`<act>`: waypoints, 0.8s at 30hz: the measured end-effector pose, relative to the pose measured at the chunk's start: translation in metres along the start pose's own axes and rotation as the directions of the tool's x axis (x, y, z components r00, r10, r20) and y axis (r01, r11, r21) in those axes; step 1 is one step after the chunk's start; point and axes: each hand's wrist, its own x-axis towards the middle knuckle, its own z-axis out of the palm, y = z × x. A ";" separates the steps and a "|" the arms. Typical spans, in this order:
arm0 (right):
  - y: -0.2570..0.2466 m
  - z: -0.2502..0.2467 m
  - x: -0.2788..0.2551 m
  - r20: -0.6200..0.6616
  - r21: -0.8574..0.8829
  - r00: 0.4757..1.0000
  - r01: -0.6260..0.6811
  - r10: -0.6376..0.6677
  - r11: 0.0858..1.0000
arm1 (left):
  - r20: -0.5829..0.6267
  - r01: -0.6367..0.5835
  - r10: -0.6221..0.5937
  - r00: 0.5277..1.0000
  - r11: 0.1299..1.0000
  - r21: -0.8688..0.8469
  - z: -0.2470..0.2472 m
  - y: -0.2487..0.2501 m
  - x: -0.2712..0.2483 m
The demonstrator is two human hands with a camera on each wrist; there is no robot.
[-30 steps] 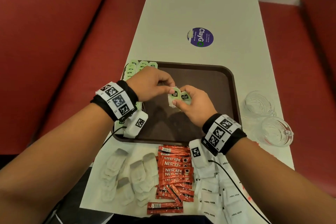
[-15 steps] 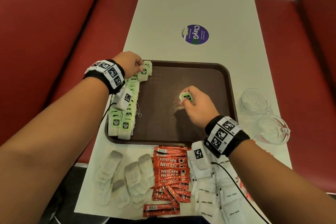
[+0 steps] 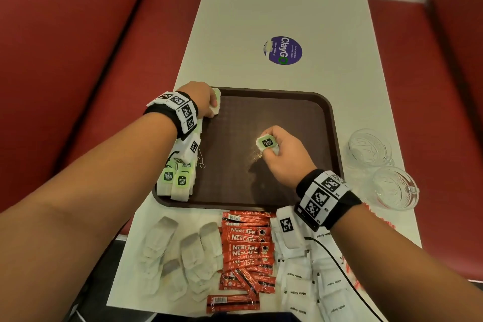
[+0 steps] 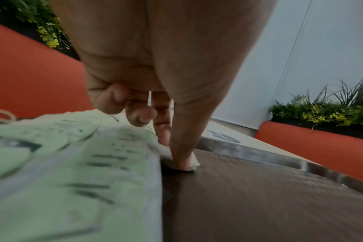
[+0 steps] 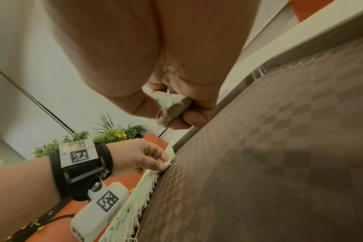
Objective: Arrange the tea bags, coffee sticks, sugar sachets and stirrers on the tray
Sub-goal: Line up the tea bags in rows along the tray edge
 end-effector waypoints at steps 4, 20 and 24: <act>-0.001 0.001 0.001 -0.008 0.029 1.000 0.024 -0.024 0.999 | 0.001 -0.018 0.018 1.000 1.000 -0.014 -0.005 0.003 -0.006; -0.010 0.014 0.009 -0.074 0.139 0.993 0.103 -0.093 0.985 | -0.229 -0.565 0.517 0.825 0.763 -0.314 -0.008 0.041 -0.104; -0.011 0.013 0.009 -0.080 0.175 0.993 0.098 -0.085 0.980 | -0.234 -0.529 0.474 0.849 0.761 -0.375 -0.004 0.037 -0.104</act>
